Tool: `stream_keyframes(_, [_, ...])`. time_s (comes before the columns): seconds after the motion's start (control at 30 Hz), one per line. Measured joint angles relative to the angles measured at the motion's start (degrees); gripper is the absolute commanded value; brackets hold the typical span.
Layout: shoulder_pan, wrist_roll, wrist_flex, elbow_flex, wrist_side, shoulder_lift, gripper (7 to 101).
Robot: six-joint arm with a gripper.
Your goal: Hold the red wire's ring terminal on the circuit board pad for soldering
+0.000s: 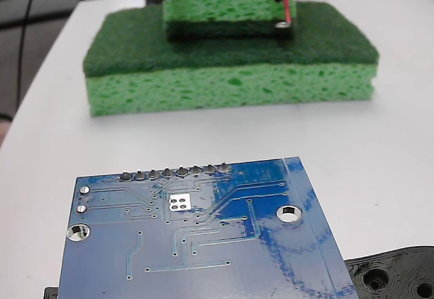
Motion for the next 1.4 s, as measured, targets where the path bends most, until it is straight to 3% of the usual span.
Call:
stream_keyframes(0.9, [0.6,0.1,-0.1,0.0,-0.1,0.0,100.3])
stream_keyframes(1.4, [5.3,-0.7,2.6,-6.2,-3.8,0.0,100.3])
